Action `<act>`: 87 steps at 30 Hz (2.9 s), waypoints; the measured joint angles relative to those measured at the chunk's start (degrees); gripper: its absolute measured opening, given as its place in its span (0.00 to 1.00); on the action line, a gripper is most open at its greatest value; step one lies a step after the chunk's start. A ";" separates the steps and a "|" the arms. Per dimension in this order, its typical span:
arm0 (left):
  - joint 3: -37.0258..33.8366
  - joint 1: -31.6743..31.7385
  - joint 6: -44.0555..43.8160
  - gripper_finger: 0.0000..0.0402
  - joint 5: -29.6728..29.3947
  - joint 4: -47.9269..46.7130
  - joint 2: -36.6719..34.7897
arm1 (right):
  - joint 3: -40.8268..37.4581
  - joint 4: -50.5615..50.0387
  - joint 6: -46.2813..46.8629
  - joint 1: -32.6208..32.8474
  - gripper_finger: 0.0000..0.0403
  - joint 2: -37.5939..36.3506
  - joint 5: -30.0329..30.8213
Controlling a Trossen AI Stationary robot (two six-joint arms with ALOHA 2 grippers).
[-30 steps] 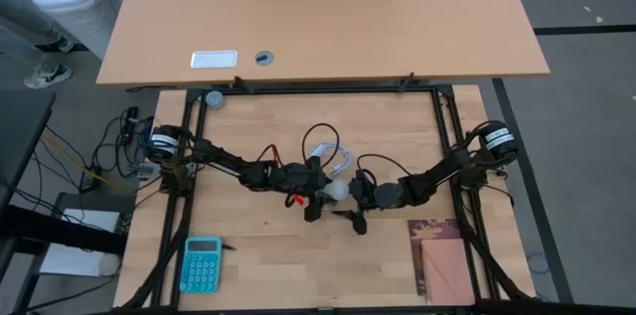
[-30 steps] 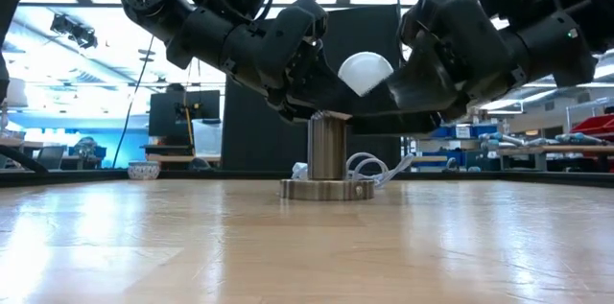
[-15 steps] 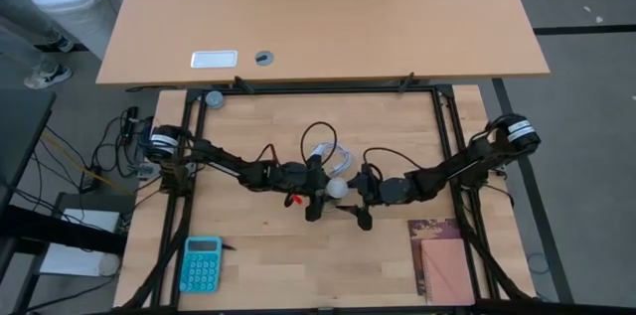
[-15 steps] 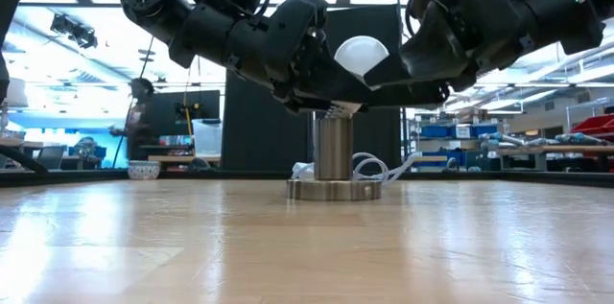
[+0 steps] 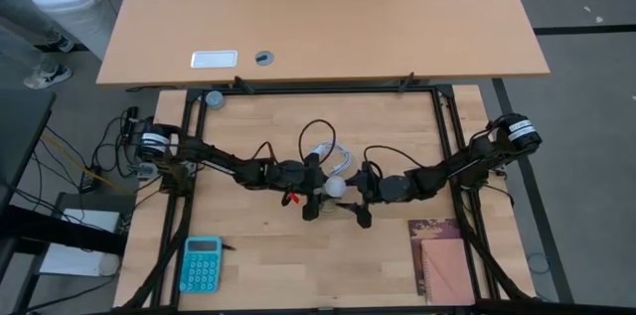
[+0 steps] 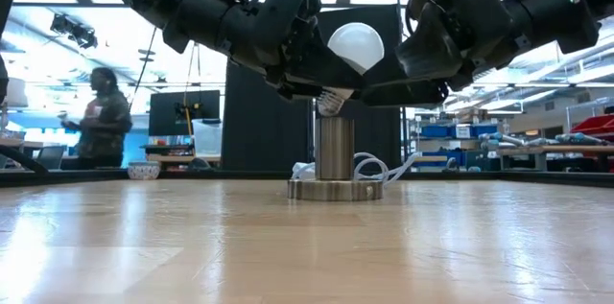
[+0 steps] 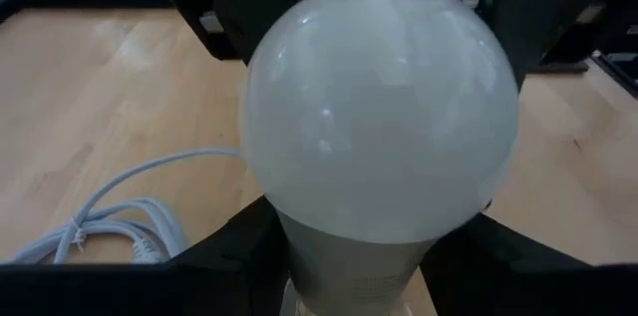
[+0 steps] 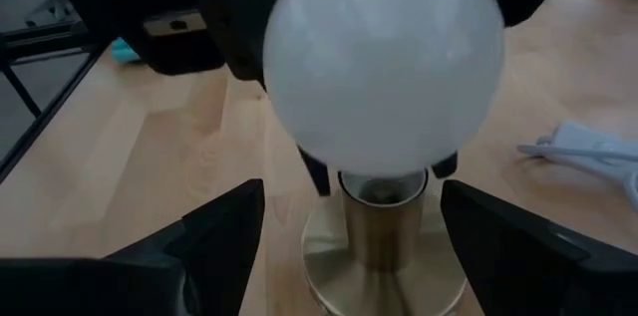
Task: Screw lightbulb
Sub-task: Insert the white lightbulb into the lamp socket
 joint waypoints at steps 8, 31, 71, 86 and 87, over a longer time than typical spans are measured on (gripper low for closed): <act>-3.13 -2.16 0.33 0.49 -4.31 6.72 0.01 | 2.93 -3.47 -0.52 -0.12 0.76 -0.04 -0.19; -12.13 -2.83 -1.26 0.49 -7.78 41.88 9.20 | 3.08 -5.14 3.05 1.87 0.76 -0.10 1.15; -9.40 -2.64 -4.11 0.49 -8.12 47.04 17.90 | 9.48 -19.31 0.95 1.87 0.76 -3.54 2.98; -9.35 -2.41 -5.95 0.49 -5.22 43.47 17.12 | 14.25 -33.99 4.52 3.43 0.76 -3.54 7.61; -9.35 -2.41 -5.71 0.49 -5.19 43.39 17.12 | 14.25 -33.94 4.49 3.65 0.76 -3.54 8.07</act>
